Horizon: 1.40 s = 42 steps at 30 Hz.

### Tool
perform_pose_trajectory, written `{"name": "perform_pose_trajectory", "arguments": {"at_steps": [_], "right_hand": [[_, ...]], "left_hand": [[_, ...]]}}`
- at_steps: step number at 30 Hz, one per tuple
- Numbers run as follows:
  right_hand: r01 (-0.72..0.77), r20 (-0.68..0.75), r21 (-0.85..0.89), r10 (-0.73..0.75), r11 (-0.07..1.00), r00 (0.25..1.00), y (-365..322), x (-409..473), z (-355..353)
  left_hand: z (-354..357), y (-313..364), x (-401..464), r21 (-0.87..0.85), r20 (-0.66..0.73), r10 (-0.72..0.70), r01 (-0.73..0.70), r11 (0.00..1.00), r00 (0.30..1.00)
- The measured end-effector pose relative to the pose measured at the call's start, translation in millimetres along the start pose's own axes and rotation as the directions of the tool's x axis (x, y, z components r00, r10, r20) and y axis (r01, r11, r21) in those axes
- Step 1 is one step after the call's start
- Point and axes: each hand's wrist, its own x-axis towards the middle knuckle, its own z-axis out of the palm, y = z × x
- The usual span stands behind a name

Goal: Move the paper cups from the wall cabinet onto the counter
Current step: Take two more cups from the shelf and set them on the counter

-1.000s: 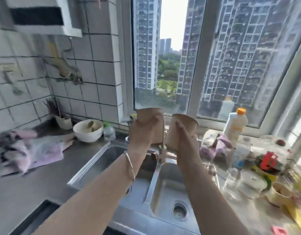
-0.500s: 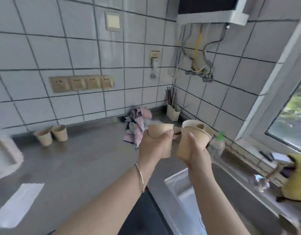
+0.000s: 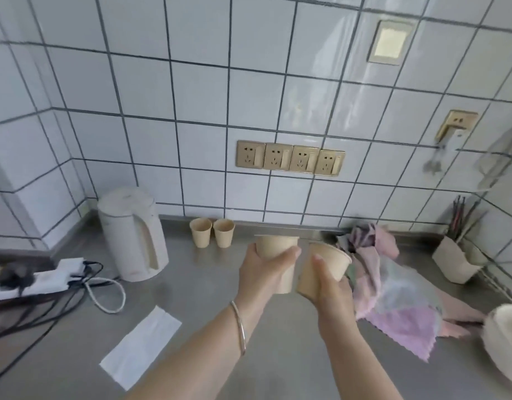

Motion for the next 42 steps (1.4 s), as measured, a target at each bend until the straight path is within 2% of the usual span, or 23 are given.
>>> {"name": "perform_pose_trajectory", "arguments": {"at_steps": [5, 8, 12, 20, 26, 31, 35, 42], "right_hand": [[-0.044, 0.037, 0.016, 0.043, 0.999, 0.998, 13, 38, 61], [-0.065, 0.008, -0.023, 0.065, 0.998, 0.998, 24, 64, 81], [-0.082, 0.011, -0.035, 0.082, 0.996, 0.997, 39, 92, 94], [-0.114, 0.076, -0.150, 0.127, 0.982, 0.989, 79, 180, 112], [-0.011, 0.185, -0.287, 0.066, 0.958, 0.980, 105, 244, 123], [-0.046, 0.187, -0.389, 0.128, 0.920, 0.974, 131, 286, 134], [-0.022, 0.185, -0.462, 0.120, 0.887, 0.975, 152, 308, 141], [-0.019, 0.182, -0.487, 0.123, 0.873, 0.976, 171, 324, 149]], "left_hand": [[-27, -7, 67, 0.019, 0.013, -0.048, 0.048, 0.999, 0.999], [-34, -15, 104, 0.017, 0.022, -0.082, 0.082, 0.996, 0.996], [-35, -32, 134, 0.036, 0.037, -0.111, 0.110, 0.993, 0.993], [-20, -78, 217, 0.129, -0.037, -0.173, 0.177, 0.976, 0.984], [1, -119, 273, 0.245, -0.136, -0.121, 0.152, 0.958, 0.983], [10, -152, 311, 0.335, -0.183, -0.029, 0.090, 0.938, 0.983], [12, -170, 333, 0.380, -0.224, 0.059, 0.032, 0.924, 0.973], [13, -187, 353, 0.390, -0.281, 0.099, 0.019, 0.921, 0.955]]}}
